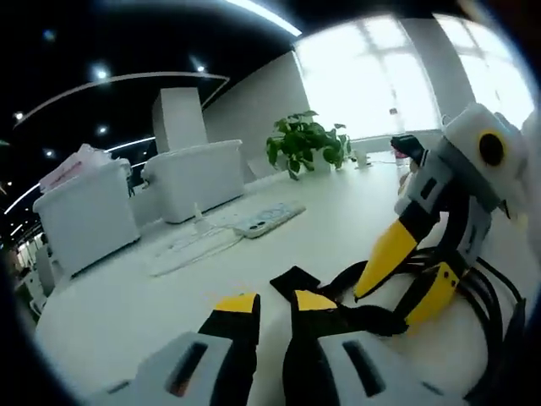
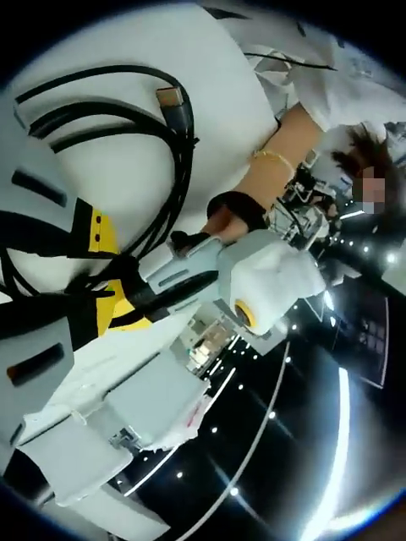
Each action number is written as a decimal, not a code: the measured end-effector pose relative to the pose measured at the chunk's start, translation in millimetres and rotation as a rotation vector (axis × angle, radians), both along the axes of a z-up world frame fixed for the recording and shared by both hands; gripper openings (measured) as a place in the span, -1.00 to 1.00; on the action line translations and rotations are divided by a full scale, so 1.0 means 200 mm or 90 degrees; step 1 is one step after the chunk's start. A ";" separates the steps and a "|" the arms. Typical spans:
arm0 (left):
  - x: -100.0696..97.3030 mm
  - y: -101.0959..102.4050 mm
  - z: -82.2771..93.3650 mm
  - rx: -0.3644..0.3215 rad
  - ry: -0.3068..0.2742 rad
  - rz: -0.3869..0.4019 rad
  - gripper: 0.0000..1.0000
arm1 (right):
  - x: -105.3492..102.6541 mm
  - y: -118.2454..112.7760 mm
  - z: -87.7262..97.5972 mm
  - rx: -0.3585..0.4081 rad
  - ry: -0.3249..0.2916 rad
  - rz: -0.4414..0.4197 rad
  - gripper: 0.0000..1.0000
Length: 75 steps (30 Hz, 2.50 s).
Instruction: Coil the Type-C to USB data cable on the desktop and secure it with Velcro straps.
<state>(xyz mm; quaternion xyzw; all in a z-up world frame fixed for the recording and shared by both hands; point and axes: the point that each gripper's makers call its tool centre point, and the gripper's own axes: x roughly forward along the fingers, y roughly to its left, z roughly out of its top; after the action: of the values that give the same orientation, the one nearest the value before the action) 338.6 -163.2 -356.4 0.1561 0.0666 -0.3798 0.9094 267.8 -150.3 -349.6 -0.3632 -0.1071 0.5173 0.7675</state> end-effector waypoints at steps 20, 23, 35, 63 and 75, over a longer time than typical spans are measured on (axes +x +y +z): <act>-0.03 -0.02 -0.01 0.100 -0.042 -0.020 -0.90 | 0.23 -0.09 0.18 0.228 0.281 -0.051 -0.98; -0.03 -0.02 -0.02 0.102 -0.030 -0.032 -0.93 | 0.30 -0.08 0.17 0.227 0.292 -0.074 -0.97; -0.05 -0.02 -0.03 0.108 -0.037 -0.053 -0.94 | 0.48 -0.03 -0.13 0.037 0.340 -0.134 -0.96; -0.04 0.01 -0.01 0.009 0.020 -0.002 -0.92 | 0.48 -0.07 -0.13 0.055 0.403 -0.117 -0.98; 0.00 0.19 0.22 -0.137 -0.006 0.073 -0.92 | 0.29 -0.02 -0.15 0.009 0.378 -0.001 -0.66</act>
<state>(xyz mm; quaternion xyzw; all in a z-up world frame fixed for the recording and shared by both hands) 338.3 -124.3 -313.1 0.0549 0.0299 -0.3316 0.9413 325.3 -155.3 -379.1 -0.1907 0.1188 0.5998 0.7679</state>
